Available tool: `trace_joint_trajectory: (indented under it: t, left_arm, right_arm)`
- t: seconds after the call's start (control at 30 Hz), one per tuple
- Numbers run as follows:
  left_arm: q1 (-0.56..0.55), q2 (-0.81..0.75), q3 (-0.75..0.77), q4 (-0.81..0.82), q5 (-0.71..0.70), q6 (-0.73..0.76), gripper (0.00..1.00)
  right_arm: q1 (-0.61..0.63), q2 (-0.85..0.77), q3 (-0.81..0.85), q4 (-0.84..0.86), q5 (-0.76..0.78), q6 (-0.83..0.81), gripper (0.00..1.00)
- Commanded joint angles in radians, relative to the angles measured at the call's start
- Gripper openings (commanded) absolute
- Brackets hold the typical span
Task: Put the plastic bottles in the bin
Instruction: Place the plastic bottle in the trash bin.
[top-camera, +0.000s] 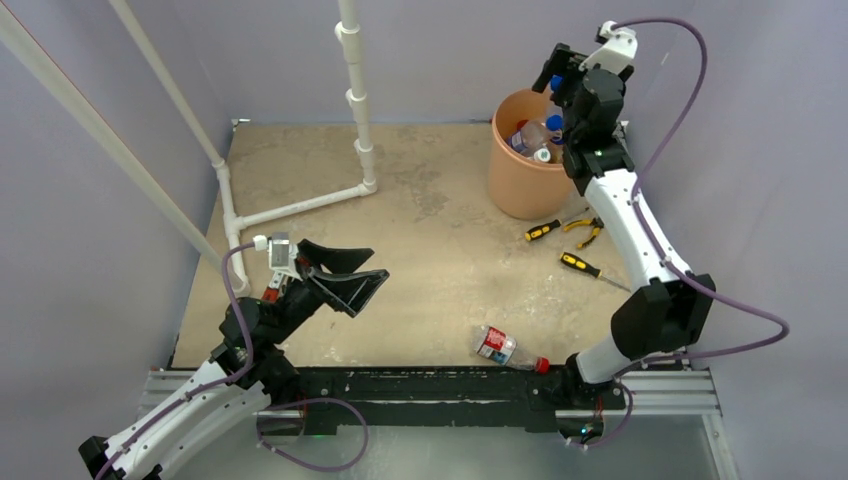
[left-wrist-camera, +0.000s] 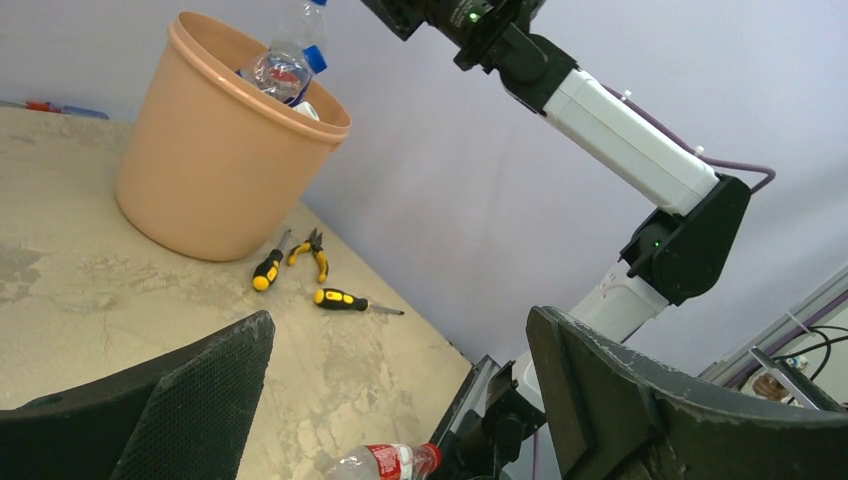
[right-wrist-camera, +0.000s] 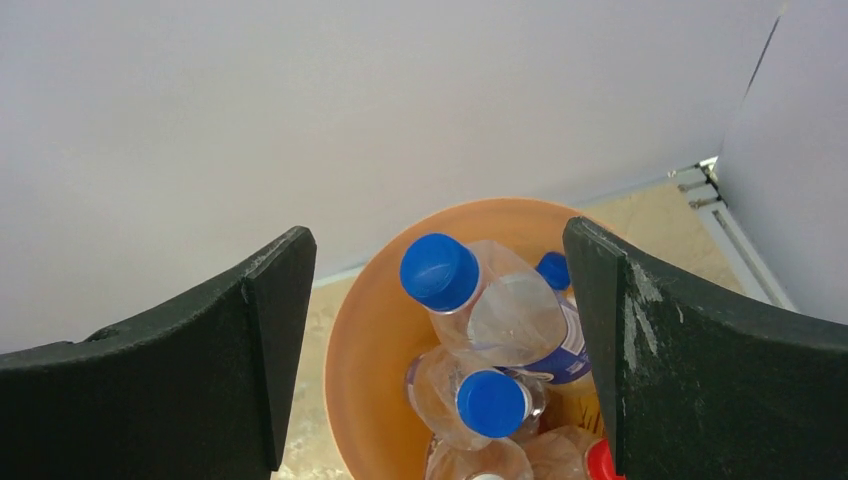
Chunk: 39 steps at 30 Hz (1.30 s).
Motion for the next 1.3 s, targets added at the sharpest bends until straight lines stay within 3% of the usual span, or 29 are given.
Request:
trace_joint_trajectory:
  t: [0.0,0.1,0.2,0.33,0.4,0.67,0.93,1.27]
  left_arm:
    - [-0.005,-0.003,-0.007,0.006,0.008,-0.004,0.97]
    - [-0.005,-0.001,-0.007,0.002,0.006,-0.004,0.97]
    - [-0.005,0.000,-0.006,-0.008,0.004,-0.002,0.97]
    - [-0.005,0.004,-0.005,-0.008,0.000,0.003,0.97]
    - [-0.005,0.009,-0.002,-0.008,-0.001,0.005,0.97]
    - [-0.005,0.012,0.000,-0.013,-0.005,0.014,0.97]
    - [-0.005,0.014,0.000,-0.015,-0.008,0.020,0.98]
    - [-0.005,0.023,-0.008,0.010,0.002,0.004,0.97]
  right_arm:
    - [-0.006,0.051,0.022,-0.032,-0.042,0.007,0.94]
    - [-0.006,0.087,0.023,-0.050,-0.018,0.008,0.89]
    - [-0.008,0.106,0.008,-0.035,-0.006,-0.005,0.76]
    - [-0.012,0.126,0.009,-0.011,-0.009,-0.021,0.46]
    - [-0.014,0.148,0.035,-0.018,-0.014,-0.031,0.38]
    - [-0.014,0.225,0.096,-0.057,-0.052,-0.041,0.33]
    - [-0.015,0.072,0.001,0.132,0.064,-0.136,0.17]
    - [-0.014,0.007,-0.016,0.196,-0.020,-0.195,0.10]
